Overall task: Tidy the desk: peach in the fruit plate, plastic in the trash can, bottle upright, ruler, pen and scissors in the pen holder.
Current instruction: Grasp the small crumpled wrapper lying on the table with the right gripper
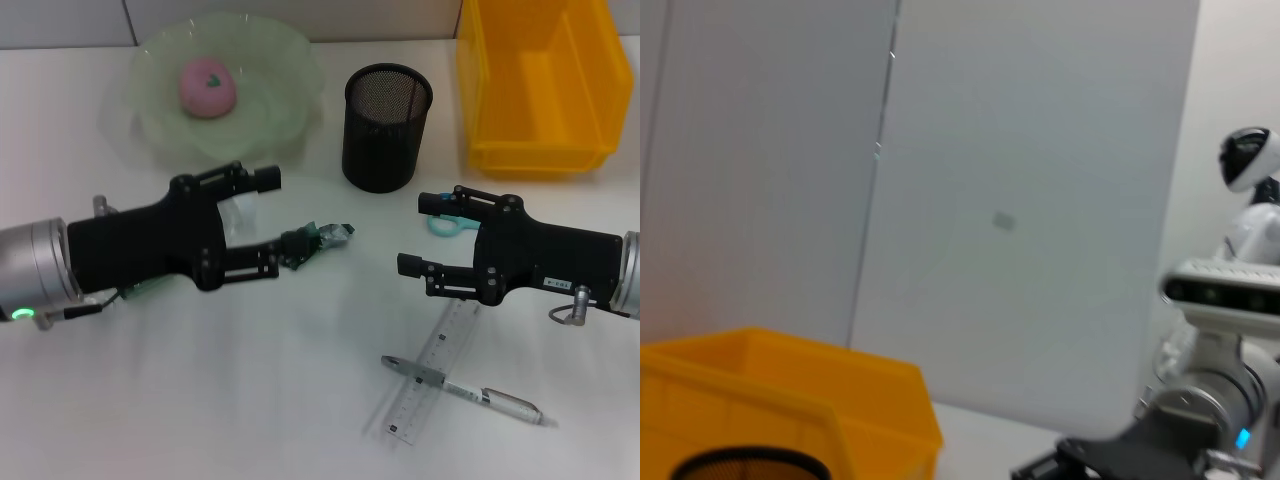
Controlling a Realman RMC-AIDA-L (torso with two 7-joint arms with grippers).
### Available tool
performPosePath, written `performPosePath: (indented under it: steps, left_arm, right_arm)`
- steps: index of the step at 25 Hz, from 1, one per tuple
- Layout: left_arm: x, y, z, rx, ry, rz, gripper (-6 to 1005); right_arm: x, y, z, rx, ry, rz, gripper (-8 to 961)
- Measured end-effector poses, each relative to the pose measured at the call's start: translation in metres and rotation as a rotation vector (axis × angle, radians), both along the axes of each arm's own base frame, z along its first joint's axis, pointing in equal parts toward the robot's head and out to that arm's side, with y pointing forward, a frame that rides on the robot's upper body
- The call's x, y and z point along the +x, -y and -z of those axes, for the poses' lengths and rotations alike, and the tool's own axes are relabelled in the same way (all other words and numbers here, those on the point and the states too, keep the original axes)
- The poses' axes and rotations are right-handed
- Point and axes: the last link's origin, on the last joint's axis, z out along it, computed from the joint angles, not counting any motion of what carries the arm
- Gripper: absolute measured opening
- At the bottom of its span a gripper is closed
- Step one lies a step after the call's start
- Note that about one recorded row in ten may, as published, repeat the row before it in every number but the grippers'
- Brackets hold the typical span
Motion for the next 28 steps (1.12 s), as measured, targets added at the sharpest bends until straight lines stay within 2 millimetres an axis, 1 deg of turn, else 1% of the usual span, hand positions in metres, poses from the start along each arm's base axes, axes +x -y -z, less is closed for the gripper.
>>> performPosePath:
  steps: [4, 8, 9, 14, 25, 27, 28]
  left_arm:
    - [-0.006, 0.01, 0.005, -0.049, -0.033, 0.014, 816]
    - [-0.011, 0.016, 0.007, -0.063, -0.053, 0.017, 815]
    - [-0.016, 0.019, 0.008, -0.06, -0.073, 0.017, 815]
    - [-0.022, 0.02, 0.008, -0.038, -0.101, 0.017, 814]
    - [-0.023, 0.021, 0.008, -0.033, -0.107, 0.021, 813]
    - [-0.023, 0.02, 0.009, -0.029, -0.111, 0.019, 813]
    - [-0.024, 0.02, 0.009, -0.026, -0.114, 0.018, 812]
  right_arm:
    - [-0.001, 0.001, 0.0, -0.006, -0.002, -0.005, 784]
    - [-0.001, 0.0, 0.0, -0.006, -0.002, -0.005, 784]
    - [-0.001, 0.0, 0.0, -0.007, -0.002, -0.006, 784]
    - [-0.002, -0.001, 0.0, -0.008, -0.002, -0.01, 784]
    - [-0.003, -0.002, 0.0, -0.007, 0.001, -0.011, 784]
    - [-0.004, -0.003, 0.0, -0.011, -0.001, -0.005, 784]
    - [-0.007, -0.007, -0.001, -0.029, -0.006, 0.012, 784]
